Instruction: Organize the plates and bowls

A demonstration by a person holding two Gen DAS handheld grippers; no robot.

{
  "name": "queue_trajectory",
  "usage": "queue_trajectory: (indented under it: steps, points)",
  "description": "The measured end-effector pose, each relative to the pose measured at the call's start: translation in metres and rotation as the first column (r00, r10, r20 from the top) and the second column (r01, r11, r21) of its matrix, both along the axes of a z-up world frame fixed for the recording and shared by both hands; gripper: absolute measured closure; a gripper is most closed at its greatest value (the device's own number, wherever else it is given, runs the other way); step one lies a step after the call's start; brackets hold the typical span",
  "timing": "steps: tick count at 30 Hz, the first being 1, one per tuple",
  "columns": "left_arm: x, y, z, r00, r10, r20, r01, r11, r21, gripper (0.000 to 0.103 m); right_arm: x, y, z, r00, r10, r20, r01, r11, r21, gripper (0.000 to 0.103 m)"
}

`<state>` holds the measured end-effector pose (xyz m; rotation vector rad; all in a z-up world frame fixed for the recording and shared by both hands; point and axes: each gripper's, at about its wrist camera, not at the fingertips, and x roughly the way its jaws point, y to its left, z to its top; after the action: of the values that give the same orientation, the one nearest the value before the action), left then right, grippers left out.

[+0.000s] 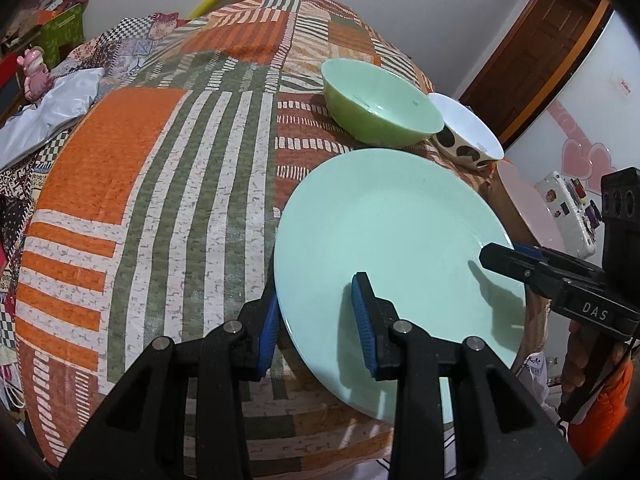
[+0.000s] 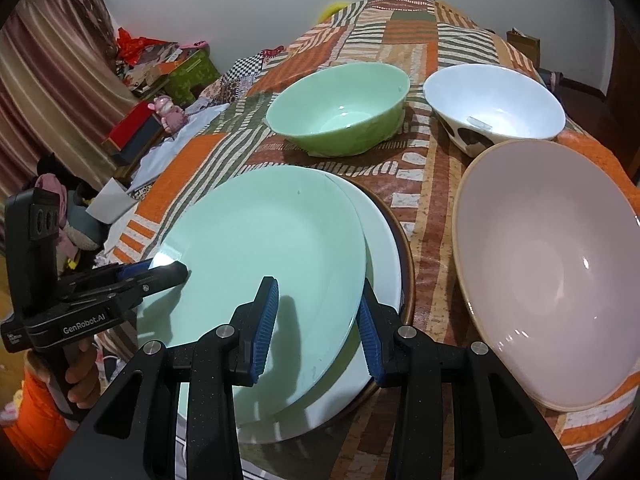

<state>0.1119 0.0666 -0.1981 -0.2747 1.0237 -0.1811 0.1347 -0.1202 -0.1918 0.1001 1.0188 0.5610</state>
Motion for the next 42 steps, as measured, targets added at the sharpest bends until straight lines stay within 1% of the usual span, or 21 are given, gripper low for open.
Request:
queue_trajectory:
  steps: [7, 13, 18, 20, 23, 25, 27, 29, 31, 34, 36, 38, 40, 42]
  points:
    - [0.001, -0.003, -0.001, 1.000, -0.001, -0.010, 0.001, 1.000, 0.011, 0.070, -0.001, -0.003, 0.001, 1.000, 0.001, 0.009, -0.001, 1.000, -0.003, 0.068]
    - [-0.001, -0.007, 0.002, 1.000, -0.008, -0.009, 0.008, 0.998, 0.057, 0.070, -0.002, -0.011, 0.003, 1.000, -0.006, 0.007, 0.006, 1.000, 0.016, 0.068]
    - [-0.007, -0.010, 0.017, 1.000, -0.010, 0.022, 0.008, 0.995, 0.102, 0.069, -0.003, -0.017, 0.006, 1.000, -0.016, 0.007, 0.015, 0.999, 0.029, 0.068]
    - [-0.010, -0.012, 0.028, 0.999, -0.013, 0.048, 0.008, 0.993, 0.117, 0.063, -0.005, -0.020, 0.008, 1.000, -0.022, 0.012, 0.021, 0.999, 0.035, 0.068]
    - [-0.012, -0.017, 0.041, 0.997, -0.018, 0.078, 0.008, 0.992, 0.129, 0.060, -0.008, -0.027, 0.015, 0.998, -0.041, 0.051, 0.040, 0.999, 0.024, 0.067]
    - [-0.012, -0.021, 0.052, 0.995, -0.026, 0.095, 0.015, 0.993, 0.120, 0.059, -0.010, -0.031, 0.020, 0.997, -0.048, 0.064, 0.046, 0.999, 0.028, 0.067]
    - [-0.011, -0.026, 0.059, 0.994, -0.032, 0.106, 0.020, 0.993, 0.114, 0.056, -0.012, -0.036, 0.027, 0.994, -0.054, 0.091, 0.052, 0.998, 0.026, 0.067]
    - [-0.009, -0.035, 0.068, 0.991, -0.043, 0.124, 0.029, 0.993, 0.115, 0.050, -0.014, -0.041, 0.035, 0.990, -0.061, 0.125, 0.059, 0.998, 0.018, 0.067]
    - [-0.007, -0.045, 0.075, 0.989, -0.057, 0.139, 0.040, 0.992, 0.121, 0.047, -0.015, -0.047, 0.042, 0.986, -0.070, 0.149, 0.068, 0.998, 0.014, 0.067]
    - [-0.003, -0.059, 0.082, 0.985, -0.077, 0.152, 0.057, 0.990, 0.132, 0.046, -0.013, -0.060, 0.050, 0.980, -0.094, 0.177, 0.093, 0.996, 0.013, 0.064]
    - [0.001, -0.071, 0.088, 0.982, -0.096, 0.161, 0.073, 0.987, 0.143, 0.044, -0.012, -0.070, 0.055, 0.974, -0.118, 0.195, 0.118, 0.993, 0.011, 0.059]
    - [0.003, -0.079, 0.090, 0.980, -0.108, 0.169, 0.084, 0.986, 0.145, 0.037, -0.010, -0.082, 0.058, 0.968, -0.141, 0.208, 0.141, 0.990, 0.012, 0.058]
    - [0.007, -0.088, 0.092, 0.976, -0.121, 0.181, 0.096, 0.985, 0.141, 0.034, -0.010, -0.094, 0.061, 0.962, -0.165, 0.219, 0.168, 0.986, 0.006, 0.057]
    - [0.014, -0.099, 0.092, 0.974, -0.136, 0.179, 0.112, 0.984, 0.138, 0.034, -0.011, -0.104, 0.062, 0.953, -0.190, 0.234, 0.197, 0.980, -0.007, 0.054]
